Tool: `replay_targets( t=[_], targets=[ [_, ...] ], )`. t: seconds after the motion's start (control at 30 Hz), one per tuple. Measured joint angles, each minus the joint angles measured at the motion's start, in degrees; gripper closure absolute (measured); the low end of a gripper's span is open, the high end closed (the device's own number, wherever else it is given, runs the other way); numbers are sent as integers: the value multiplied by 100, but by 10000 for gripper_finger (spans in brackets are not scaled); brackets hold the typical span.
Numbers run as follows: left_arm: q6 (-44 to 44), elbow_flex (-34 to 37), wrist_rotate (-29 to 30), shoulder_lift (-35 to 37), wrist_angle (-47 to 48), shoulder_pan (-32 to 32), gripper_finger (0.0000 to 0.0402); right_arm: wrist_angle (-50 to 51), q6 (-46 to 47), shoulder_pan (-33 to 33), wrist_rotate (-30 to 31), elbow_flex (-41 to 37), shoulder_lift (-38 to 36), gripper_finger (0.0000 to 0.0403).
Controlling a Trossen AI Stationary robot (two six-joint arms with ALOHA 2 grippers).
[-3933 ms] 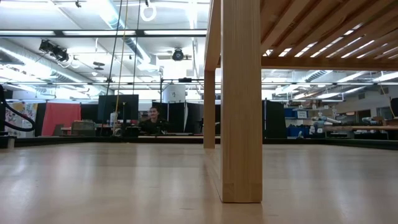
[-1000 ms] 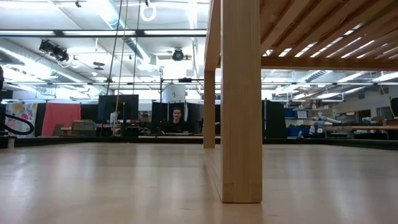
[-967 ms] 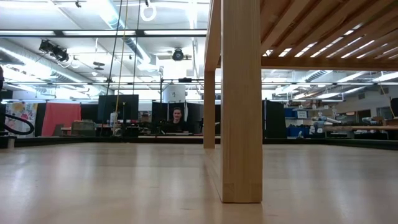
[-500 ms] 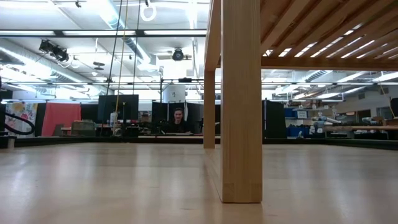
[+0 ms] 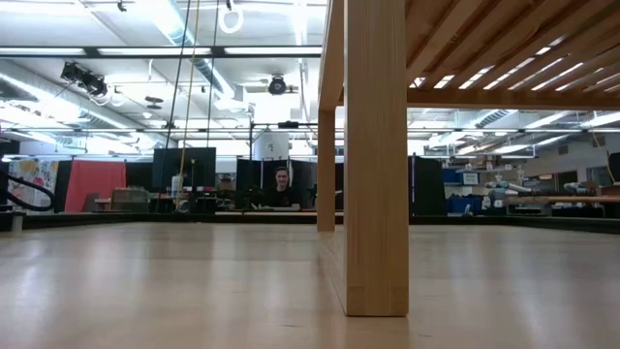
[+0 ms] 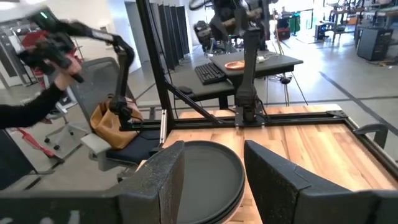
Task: Place and stack plates onto a shelf
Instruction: Return to Home Position
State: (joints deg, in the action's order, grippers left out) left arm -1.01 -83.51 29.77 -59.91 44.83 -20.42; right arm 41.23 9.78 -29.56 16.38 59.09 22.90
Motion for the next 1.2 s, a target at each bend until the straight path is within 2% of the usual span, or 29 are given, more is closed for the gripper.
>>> replay_targets(
  t=[0.23, 0.33, 0.43, 0.6, 0.9, 1.03, 1.2],
  targets=[
    [-115, 3196, -170, 2373, -2734, -75, 276, -2, 101, 0, 0, 0, 0, 231],
    [-145, 4259, -138, 3152, -3677, -68, 276, -2, 101, 0, 17, 0, 0, 231],
    [-164, 5048, -156, 3624, -4183, -72, 276, -2, 103, 0, 26, 0, 0, 231],
    [-168, 5895, -132, 4040, -4705, -70, 276, -4, 103, 0, 32, 0, 0, 231],
    [-370, 6977, -89, 4554, -5729, -64, 276, -2, 76, 0, 42, 0, 0, 231],
    [-467, 7434, 275, 4858, -6243, -64, 276, -2, 59, 0, 46, 0, 0, 231],
    [-592, 7839, 858, 5304, -6372, -64, 276, -2, 57, 0, 45, 0, 0, 231]
  ],
)
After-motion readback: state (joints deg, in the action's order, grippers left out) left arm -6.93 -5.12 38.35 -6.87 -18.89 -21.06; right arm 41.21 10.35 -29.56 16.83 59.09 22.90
